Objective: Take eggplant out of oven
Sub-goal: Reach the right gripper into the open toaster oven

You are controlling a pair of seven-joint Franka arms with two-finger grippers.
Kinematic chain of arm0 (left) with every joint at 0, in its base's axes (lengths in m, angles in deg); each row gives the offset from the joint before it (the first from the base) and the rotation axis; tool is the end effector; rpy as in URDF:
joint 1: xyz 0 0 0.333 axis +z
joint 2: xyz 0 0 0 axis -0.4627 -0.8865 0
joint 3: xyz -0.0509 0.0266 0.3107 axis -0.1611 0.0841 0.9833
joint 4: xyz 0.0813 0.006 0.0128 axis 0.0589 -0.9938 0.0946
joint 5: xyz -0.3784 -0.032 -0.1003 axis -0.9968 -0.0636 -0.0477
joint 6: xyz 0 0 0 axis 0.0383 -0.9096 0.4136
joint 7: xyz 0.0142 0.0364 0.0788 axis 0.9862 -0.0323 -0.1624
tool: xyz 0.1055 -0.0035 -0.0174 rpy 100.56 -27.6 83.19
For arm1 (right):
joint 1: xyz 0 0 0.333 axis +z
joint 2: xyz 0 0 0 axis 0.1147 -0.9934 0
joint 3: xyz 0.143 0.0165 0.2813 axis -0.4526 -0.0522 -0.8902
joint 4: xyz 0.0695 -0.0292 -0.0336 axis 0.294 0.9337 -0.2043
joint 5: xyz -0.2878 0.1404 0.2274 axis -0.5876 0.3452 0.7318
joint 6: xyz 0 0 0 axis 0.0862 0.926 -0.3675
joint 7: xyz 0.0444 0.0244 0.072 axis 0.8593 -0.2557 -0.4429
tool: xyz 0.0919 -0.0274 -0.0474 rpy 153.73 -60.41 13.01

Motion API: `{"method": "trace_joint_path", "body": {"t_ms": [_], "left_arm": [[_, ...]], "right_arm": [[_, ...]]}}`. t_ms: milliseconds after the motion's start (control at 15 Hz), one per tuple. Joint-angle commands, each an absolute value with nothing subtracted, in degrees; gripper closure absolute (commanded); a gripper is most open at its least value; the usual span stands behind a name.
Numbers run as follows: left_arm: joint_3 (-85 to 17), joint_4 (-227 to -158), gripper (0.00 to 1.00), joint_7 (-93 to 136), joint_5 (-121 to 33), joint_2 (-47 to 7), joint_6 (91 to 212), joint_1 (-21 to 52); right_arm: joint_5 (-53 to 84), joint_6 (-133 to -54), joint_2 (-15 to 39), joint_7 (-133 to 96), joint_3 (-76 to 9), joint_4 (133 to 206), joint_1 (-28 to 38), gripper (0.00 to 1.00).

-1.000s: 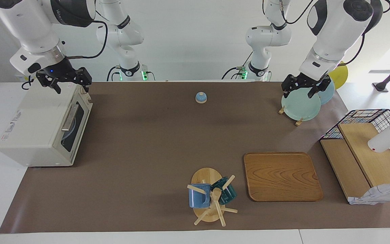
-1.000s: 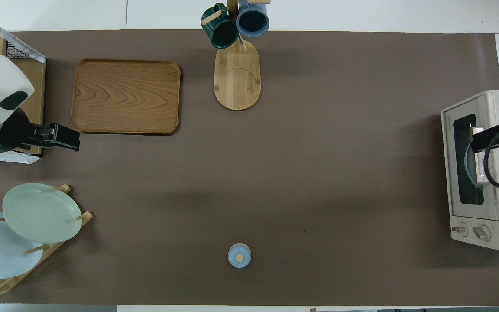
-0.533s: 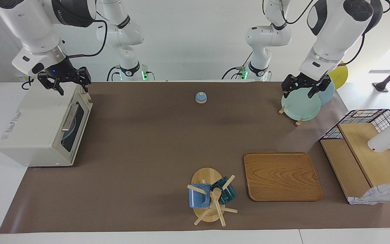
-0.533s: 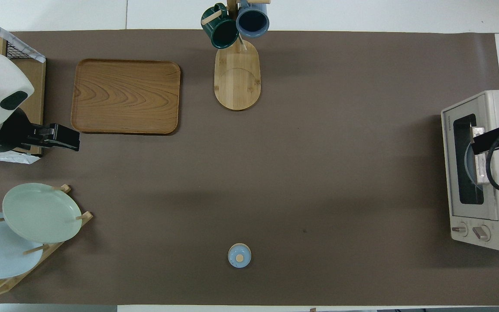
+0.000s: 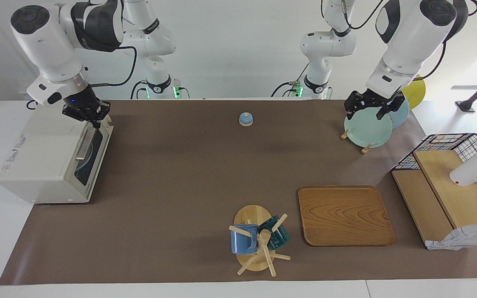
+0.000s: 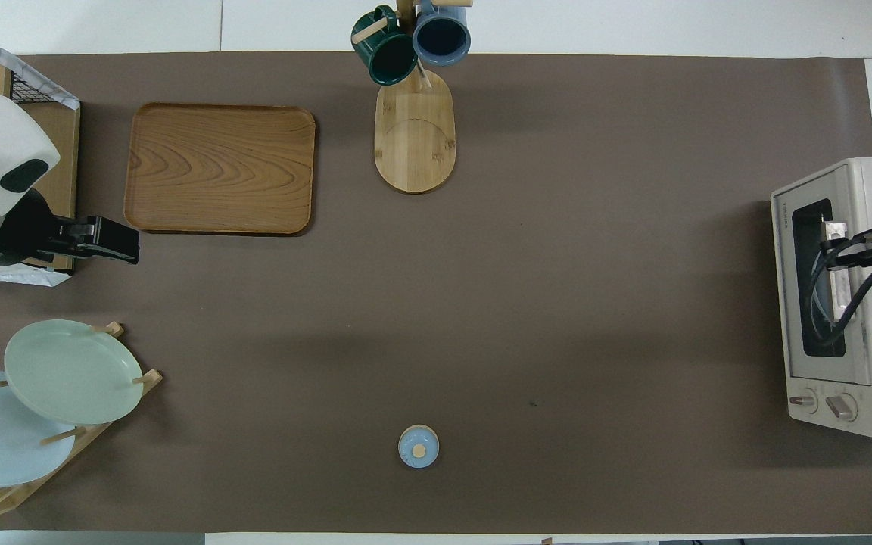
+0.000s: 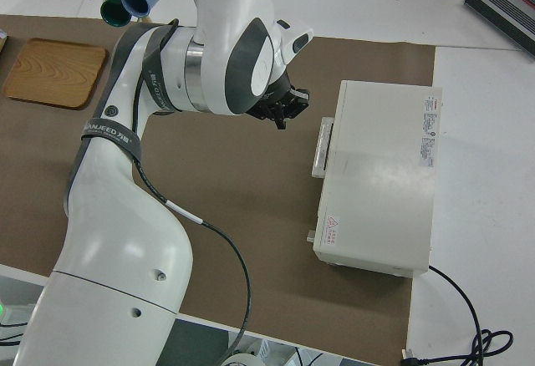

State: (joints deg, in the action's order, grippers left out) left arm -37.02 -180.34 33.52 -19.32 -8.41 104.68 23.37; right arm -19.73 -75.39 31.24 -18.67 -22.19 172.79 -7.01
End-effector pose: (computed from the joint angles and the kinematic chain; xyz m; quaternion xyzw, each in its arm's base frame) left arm 0.5342 -0.0941 0.5921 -0.9982 0.0533 0.0270 0.0025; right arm 0.5308 -0.0537 0.5397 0.9981 0.0398 -0.0354 0.0322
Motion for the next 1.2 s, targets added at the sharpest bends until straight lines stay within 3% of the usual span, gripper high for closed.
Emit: {"method": "trace_joint_path", "body": {"t_ms": [0, 600, 1133], "left_arm": [[-36.8, -181.0, 0.0, 33.5, -19.9, -7.7, 104.7, 23.5], [-36.8, -181.0, 0.0, 33.5, -19.9, -7.7, 104.7, 23.5], [-36.8, -181.0, 0.0, 33.5, -19.9, -7.7, 104.7, 23.5]], "right_arm": [[-22.2, -80.2, 33.1, -14.9, -22.3, 179.2, -8.2, 1.0], [-27.2, -87.0, 30.6, -15.6, -22.3, 182.6, -11.3, 1.0], [-27.0, -91.6, 28.5, -15.9, -22.6, 185.5, -9.0, 1.0]]}}
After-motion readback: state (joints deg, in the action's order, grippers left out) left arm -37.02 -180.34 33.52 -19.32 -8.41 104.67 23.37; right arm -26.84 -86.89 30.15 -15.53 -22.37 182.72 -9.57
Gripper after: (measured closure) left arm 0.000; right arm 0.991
